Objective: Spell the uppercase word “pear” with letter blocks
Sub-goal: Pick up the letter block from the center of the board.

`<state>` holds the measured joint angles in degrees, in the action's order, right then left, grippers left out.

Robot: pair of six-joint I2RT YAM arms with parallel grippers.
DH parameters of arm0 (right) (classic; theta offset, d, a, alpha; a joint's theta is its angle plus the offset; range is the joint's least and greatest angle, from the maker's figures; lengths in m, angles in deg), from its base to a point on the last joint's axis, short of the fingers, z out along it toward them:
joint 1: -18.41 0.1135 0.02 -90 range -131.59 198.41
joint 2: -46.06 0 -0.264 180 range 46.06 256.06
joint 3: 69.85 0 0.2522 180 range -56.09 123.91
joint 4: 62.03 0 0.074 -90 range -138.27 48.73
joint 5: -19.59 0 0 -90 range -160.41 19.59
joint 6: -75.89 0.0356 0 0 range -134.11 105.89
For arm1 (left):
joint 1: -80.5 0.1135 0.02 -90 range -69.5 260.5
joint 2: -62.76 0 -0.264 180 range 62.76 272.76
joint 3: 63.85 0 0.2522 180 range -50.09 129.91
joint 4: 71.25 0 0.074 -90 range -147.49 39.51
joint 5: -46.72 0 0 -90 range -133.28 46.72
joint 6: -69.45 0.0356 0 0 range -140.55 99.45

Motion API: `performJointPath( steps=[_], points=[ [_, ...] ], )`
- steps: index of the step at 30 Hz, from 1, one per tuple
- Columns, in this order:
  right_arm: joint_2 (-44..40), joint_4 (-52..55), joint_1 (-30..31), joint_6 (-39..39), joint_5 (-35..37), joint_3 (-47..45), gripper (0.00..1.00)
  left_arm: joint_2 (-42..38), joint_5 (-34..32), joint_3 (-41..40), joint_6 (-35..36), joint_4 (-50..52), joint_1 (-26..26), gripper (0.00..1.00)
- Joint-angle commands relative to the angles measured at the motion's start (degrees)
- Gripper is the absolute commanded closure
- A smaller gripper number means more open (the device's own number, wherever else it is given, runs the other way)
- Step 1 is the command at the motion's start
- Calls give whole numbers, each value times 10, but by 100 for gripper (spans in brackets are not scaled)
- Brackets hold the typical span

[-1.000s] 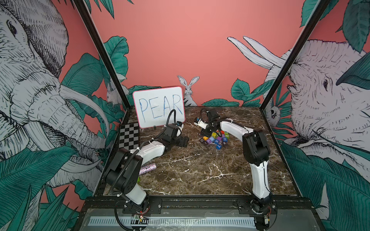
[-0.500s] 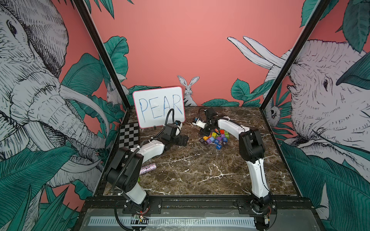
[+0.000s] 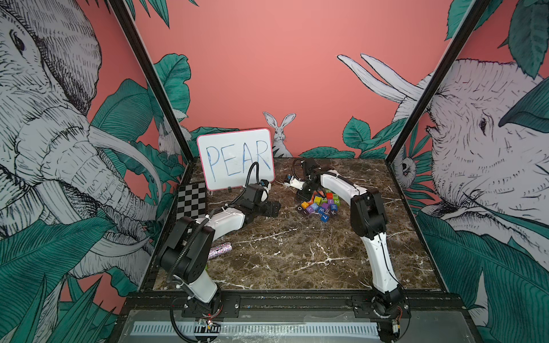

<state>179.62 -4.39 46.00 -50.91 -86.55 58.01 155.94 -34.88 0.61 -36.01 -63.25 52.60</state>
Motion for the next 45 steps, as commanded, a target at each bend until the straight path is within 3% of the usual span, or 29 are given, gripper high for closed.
performJointPath(
  steps=[1,14,45],
  points=[
    [12,31,1,-18,-3,12,57,2,7,5,-12,-14,3,7],
    [41,52,8,-22,-1,44,54,3,11,-13,-29,-36,3,7],
    [110,134,13,-41,5,160,55,2,14,-22,-49,-46,3,6]
  ],
)
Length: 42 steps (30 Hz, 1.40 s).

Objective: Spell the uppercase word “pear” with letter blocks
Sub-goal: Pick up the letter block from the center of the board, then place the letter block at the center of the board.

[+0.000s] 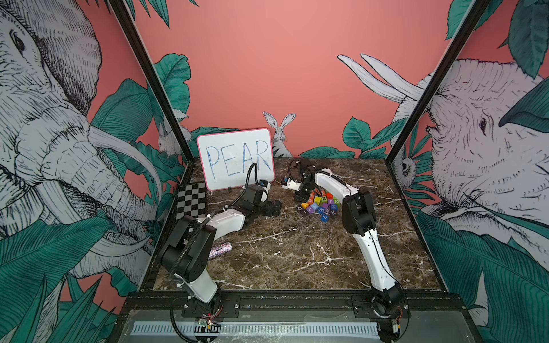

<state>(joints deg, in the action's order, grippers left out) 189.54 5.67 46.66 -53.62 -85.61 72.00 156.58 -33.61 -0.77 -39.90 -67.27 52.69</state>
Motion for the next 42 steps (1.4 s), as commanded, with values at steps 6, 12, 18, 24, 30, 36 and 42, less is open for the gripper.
performJointPath(
  steps=[6,12,18,24,30,36,42],
  points=[
    [4,29,8,-3,-17,20,58,-8,-6,-11,-25,-2,9,6],
    [-9,-2,13,87,7,10,64,3,-8,1,-64,-4,27,7],
    [-4,-20,32,225,116,23,70,8,-12,6,-90,6,33,7],
    [31,20,72,426,139,98,66,-4,5,-18,-157,19,67,8],
    [20,-12,98,634,166,84,70,-38,-10,-37,-159,40,71,8],
    [43,-11,118,758,133,112,72,-86,-27,-67,-161,64,90,8],
    [59,-77,150,833,107,115,73,-121,-34,-86,-173,103,125,8]
  ],
)
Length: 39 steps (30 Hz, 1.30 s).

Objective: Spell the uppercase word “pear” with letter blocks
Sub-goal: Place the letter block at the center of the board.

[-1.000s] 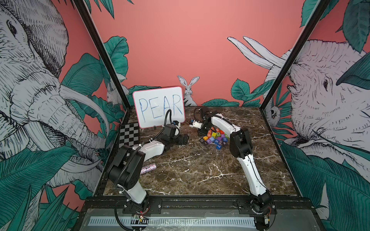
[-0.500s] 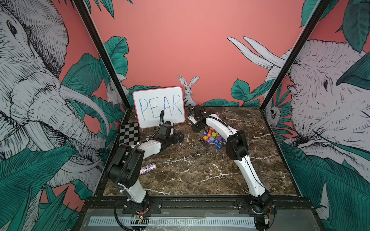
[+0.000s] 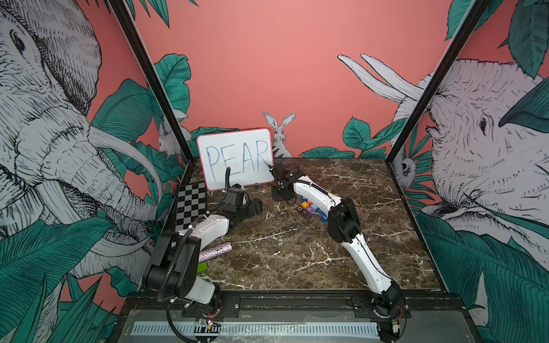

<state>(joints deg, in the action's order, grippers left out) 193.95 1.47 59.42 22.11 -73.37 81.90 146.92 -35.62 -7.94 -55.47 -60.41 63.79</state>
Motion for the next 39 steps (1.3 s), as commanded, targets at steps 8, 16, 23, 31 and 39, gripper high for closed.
performJointPath(
  steps=[8,16,23,31,39],
  points=[
    [85,-120,55,142,-29,92,75,-44,25,-30,-27,58,67,8],
    [109,-153,57,171,-43,107,67,-55,24,-29,-16,74,78,7],
    [109,-165,57,181,-55,103,53,-42,24,-25,-14,70,81,7],
    [94,-187,57,191,-77,68,56,-33,22,-25,-14,68,82,6],
    [95,-191,56,193,-82,63,57,-26,30,-26,-18,61,82,6]
  ],
)
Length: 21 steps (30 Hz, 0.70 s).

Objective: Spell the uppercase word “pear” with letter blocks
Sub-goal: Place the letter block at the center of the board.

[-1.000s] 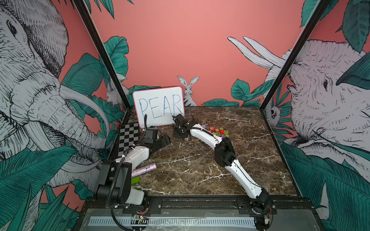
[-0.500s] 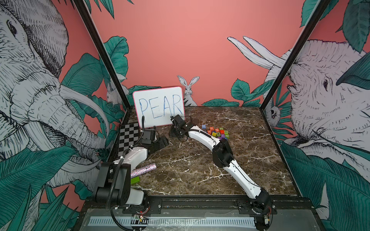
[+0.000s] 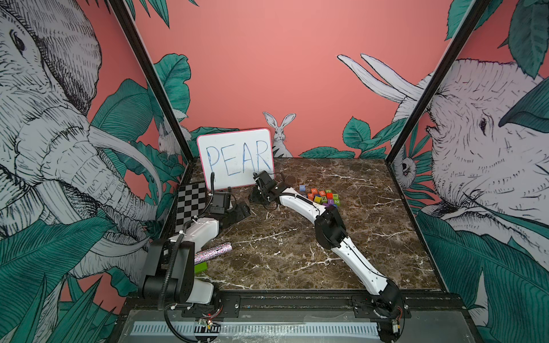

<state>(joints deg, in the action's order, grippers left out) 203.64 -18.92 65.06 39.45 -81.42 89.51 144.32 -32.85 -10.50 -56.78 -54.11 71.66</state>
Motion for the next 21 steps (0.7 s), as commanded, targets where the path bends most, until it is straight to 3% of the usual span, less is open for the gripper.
performJointPath(
  steps=[1,13,21],
  points=[
    [-2,13,0,21,-6,-15,57,0,2,0,-5,-1,3,6],
    [-48,-12,0,25,-16,-88,52,8,11,-1,-12,-11,3,6],
    [-39,-18,5,28,-23,-74,58,4,11,-4,-12,-12,3,6]
  ],
)
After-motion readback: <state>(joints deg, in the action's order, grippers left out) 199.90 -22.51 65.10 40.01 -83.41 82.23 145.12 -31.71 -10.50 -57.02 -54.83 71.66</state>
